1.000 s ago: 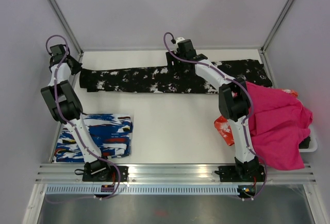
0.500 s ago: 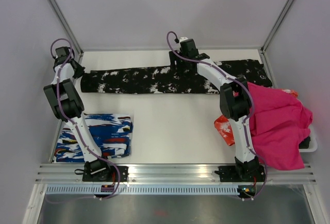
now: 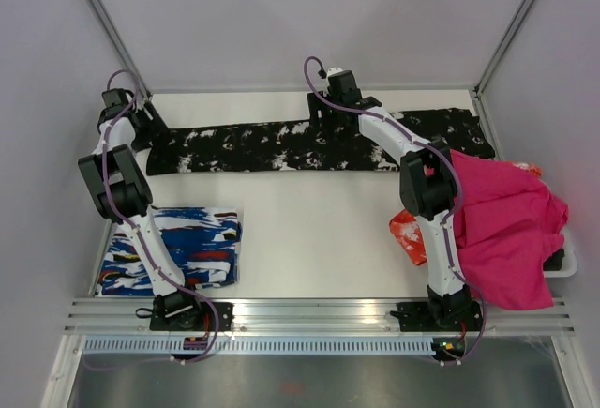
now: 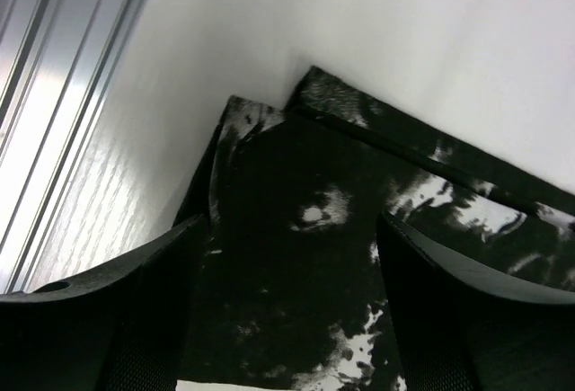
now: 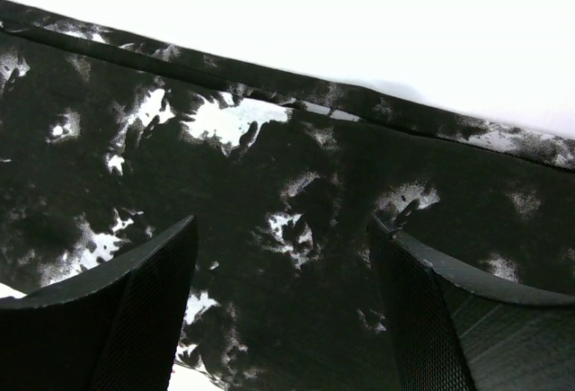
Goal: Fold and stack the trousers
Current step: Fold the trousers
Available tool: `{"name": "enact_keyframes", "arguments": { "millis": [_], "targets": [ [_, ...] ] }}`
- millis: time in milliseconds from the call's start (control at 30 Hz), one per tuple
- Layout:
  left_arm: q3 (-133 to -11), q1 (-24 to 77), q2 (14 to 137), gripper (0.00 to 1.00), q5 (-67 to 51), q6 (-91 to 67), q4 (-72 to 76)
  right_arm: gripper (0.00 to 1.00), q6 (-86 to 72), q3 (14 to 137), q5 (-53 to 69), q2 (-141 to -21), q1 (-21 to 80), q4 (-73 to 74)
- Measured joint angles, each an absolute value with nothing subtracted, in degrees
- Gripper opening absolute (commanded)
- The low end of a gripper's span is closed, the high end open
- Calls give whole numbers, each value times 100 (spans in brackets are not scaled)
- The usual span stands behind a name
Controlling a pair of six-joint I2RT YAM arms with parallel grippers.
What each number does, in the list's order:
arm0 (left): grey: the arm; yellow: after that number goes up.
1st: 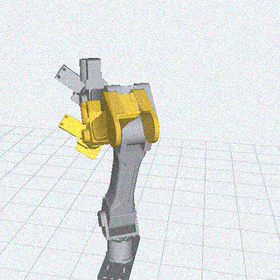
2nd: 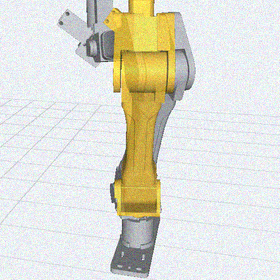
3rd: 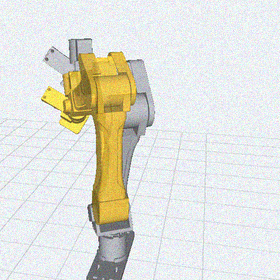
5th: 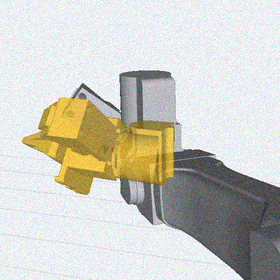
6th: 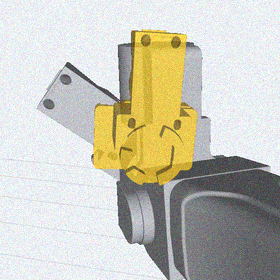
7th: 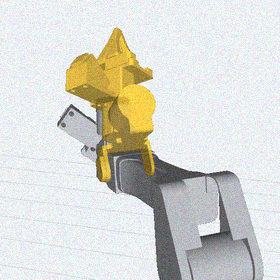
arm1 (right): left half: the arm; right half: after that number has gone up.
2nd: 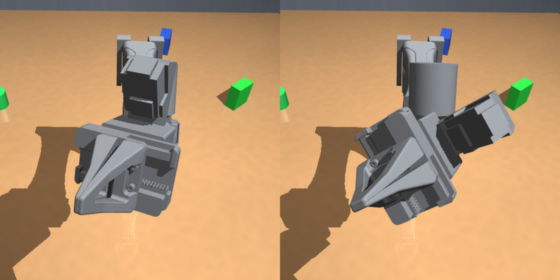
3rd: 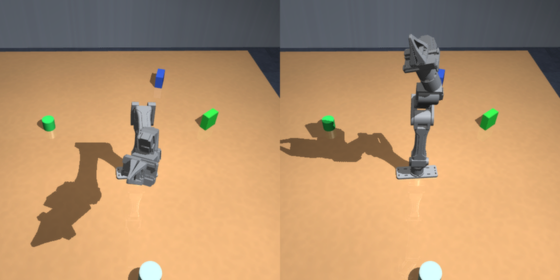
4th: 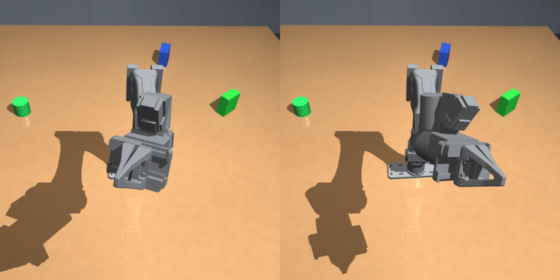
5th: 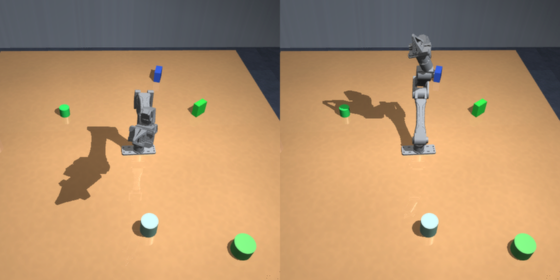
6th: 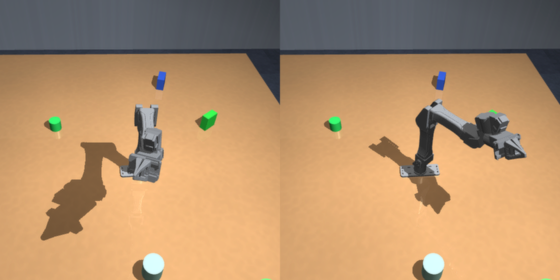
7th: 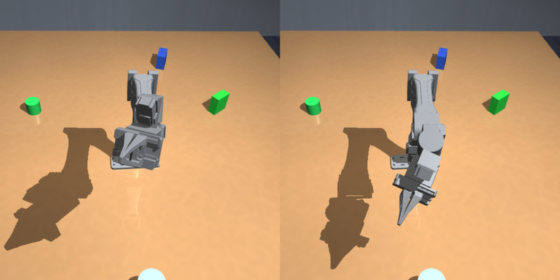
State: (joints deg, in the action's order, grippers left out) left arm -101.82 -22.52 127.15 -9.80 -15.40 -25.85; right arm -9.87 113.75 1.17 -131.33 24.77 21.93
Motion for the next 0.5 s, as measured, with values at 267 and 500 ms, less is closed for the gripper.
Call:
{"name": "enact_keyframes", "arguments": {
  "millis": [267, 500],
  "targets": [
    [-10683, -2279, 13028, 79, -1743, -1057, -2799, 82, -987, 11375, 117, -13133, 2421, 2226],
    [-10744, -2265, 13268, 80, -1774, -899, -3092, 82, -987, 11378, 115, -13133, 2388, 2338]
  ]
}}
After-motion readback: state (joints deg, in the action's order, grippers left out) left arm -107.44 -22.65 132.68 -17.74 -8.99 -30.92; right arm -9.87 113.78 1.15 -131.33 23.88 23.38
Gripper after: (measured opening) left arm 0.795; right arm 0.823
